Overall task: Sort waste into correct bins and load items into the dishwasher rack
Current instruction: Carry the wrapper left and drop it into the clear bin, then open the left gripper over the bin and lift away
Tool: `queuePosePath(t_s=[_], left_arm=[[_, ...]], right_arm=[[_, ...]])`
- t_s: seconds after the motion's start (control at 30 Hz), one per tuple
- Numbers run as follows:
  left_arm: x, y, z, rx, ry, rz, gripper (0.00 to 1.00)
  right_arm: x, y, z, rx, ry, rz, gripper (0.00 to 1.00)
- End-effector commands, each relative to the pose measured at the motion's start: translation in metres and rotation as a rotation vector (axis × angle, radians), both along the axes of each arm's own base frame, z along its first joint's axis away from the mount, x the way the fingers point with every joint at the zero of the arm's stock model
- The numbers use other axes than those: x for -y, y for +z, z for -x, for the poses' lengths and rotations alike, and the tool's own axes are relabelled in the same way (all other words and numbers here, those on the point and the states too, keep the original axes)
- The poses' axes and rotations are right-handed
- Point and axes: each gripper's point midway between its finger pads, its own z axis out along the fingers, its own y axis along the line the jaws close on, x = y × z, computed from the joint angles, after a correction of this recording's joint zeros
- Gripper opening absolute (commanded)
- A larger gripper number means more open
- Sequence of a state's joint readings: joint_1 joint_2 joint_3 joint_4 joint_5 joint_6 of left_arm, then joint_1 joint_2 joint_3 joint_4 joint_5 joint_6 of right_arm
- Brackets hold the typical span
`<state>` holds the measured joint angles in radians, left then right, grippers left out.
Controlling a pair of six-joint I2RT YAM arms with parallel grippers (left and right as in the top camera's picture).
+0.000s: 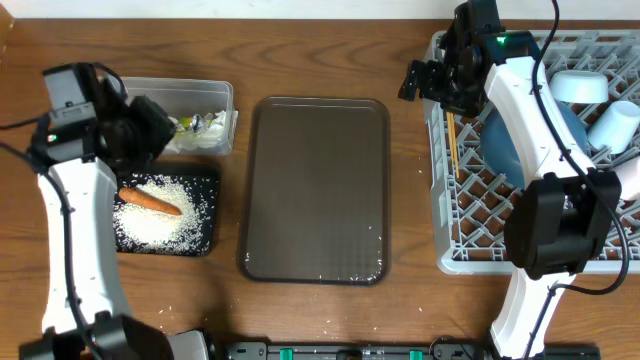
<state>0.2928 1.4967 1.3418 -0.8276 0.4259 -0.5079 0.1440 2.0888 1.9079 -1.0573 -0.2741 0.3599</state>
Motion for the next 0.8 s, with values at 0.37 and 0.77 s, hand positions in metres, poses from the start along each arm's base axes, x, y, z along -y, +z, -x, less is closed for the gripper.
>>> queuePosePath(t_s=[0.37,0.77], left_arm=[[-0.018,-0.079,-0.019,-0.140,0.068,-0.004,0.06],[-0.029,-0.077,-0.053,-0.018,0.072,-0.037,0.08]], right_arm=[[-0.004,-0.002,0.001,-0.009,0.000,-0.005,0.99],[-0.004,-0.002,0.001,-0.009,0.000,-0.005,0.99]])
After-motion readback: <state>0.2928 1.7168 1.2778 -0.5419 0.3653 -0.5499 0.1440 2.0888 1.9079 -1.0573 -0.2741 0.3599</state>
